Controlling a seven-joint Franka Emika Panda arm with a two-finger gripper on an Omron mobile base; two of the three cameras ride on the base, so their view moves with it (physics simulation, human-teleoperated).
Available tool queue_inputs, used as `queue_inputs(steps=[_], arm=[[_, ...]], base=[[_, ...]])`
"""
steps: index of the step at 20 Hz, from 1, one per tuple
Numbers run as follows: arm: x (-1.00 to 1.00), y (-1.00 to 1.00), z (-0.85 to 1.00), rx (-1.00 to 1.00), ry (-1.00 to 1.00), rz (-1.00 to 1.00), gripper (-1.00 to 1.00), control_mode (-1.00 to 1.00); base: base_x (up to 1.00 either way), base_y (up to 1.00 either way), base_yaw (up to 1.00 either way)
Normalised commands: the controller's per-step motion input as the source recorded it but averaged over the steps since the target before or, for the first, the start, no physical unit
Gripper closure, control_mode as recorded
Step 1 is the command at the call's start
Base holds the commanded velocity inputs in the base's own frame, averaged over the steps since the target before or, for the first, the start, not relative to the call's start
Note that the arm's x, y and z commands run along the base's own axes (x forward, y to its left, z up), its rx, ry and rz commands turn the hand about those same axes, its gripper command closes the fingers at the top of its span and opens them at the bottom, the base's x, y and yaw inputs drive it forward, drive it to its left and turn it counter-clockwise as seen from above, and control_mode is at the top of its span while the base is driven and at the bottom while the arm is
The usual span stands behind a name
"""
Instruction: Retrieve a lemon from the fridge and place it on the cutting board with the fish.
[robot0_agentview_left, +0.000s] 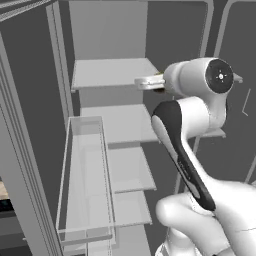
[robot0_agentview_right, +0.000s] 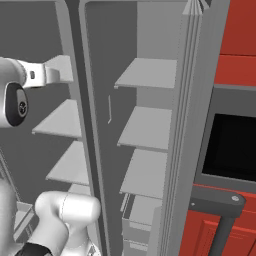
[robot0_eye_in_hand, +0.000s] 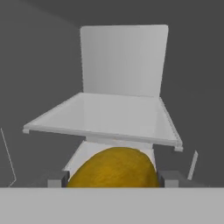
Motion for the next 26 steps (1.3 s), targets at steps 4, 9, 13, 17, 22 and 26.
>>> queue_inputs(steps=[4,9,13,17,22,26], arm=[[-1.0,-0.4,0.0,0.0,0.01,0.0,1.0,-1.0],[-1.0,-0.36,0.0,0.0,0.05,-0.02,1.0,-1.0],[-1.0,-0.41,0.0,0.0,0.06,-0.11,1.0,-1.0],[-0.98,-0.49,0.0,0.0,0.03,-0.17,1.0,-1.0],[-0.63,-0.52,-0.09,0.0,0.03,-0.17,1.0,-1.0],[-0.05,-0.09,-0.06,0.0,0.04,0.0,1.0,-1.0]], base=[[0.0,0.0,0.0],[0.0,0.0,0.0],[0.0,0.0,0.0],[0.0,0.0,0.0],[0.0,0.0,0.0],[0.0,0.0,0.0]])
